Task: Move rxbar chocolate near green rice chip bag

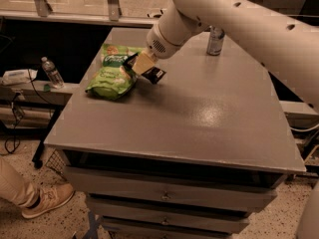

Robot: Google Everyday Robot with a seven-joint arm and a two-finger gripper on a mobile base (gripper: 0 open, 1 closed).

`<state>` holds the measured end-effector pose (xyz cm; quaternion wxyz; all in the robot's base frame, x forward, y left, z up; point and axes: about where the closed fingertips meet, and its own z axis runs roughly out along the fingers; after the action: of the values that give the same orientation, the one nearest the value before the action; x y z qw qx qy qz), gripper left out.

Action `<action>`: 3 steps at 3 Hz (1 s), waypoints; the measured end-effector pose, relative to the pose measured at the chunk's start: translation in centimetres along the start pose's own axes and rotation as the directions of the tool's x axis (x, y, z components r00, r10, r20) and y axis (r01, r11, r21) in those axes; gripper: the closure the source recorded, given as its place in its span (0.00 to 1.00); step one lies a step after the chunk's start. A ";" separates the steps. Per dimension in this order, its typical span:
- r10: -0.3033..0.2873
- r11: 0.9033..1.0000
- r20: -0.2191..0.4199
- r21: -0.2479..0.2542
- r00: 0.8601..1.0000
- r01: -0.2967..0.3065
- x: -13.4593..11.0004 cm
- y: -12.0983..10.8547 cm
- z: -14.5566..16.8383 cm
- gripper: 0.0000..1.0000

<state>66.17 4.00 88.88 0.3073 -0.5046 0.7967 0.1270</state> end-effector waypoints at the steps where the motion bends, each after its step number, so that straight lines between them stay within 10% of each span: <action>1: -0.002 1.000 -0.001 -0.003 1.000 0.002 0.0 0.1 0.2 0.35; 3: -0.004 1.000 -0.004 -0.009 1.000 0.004 -0.1 0.3 0.5 0.00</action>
Offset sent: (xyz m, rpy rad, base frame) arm -0.0003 0.0015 -0.0011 -0.0007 0.0018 0.0027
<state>66.06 4.45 88.51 0.3039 -0.5078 0.7957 0.1288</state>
